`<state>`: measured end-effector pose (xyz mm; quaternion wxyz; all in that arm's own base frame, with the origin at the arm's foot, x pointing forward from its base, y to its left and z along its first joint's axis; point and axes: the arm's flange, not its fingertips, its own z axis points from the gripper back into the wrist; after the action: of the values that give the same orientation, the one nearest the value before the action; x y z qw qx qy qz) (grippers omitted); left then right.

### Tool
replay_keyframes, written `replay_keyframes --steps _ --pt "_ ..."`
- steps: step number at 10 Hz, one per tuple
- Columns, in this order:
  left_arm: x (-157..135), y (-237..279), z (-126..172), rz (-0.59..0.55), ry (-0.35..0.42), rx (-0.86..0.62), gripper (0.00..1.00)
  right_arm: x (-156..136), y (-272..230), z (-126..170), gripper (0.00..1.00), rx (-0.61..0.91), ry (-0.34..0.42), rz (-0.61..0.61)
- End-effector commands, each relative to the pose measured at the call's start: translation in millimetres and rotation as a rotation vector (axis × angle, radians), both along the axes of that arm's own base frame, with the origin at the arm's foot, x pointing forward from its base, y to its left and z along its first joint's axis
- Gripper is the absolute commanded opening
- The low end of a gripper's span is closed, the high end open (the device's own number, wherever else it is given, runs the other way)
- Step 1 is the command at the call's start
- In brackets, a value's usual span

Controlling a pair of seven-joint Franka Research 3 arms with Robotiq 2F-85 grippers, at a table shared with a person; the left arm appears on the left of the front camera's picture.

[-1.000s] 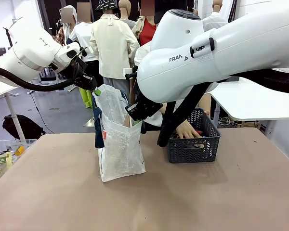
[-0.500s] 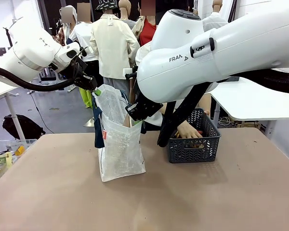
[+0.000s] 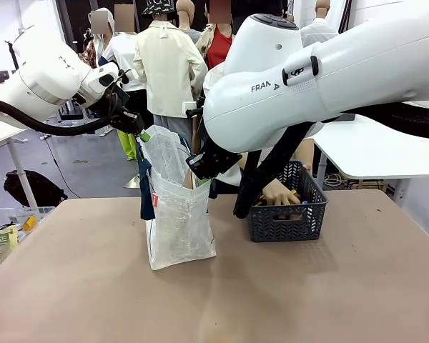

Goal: Transfer purchased items from the store into the shopping bag.
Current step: Move the Reusable shopping bag to the right side of the table.

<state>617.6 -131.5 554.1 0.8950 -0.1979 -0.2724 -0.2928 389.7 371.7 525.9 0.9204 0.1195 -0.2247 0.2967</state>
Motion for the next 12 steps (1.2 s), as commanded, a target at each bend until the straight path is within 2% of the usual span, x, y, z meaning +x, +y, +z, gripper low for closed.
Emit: replay_keyframes --steps 1,12 --pt "0.2 2.2 0.7 0.003 -0.001 -0.002 0.00 0.1 -1.4 1.0 0.00 -0.004 -0.007 0.007" --pt "0.2 2.2 0.7 0.003 -0.001 -0.002 0.00 0.1 -1.4 1.0 0.00 -0.004 -0.007 0.007"
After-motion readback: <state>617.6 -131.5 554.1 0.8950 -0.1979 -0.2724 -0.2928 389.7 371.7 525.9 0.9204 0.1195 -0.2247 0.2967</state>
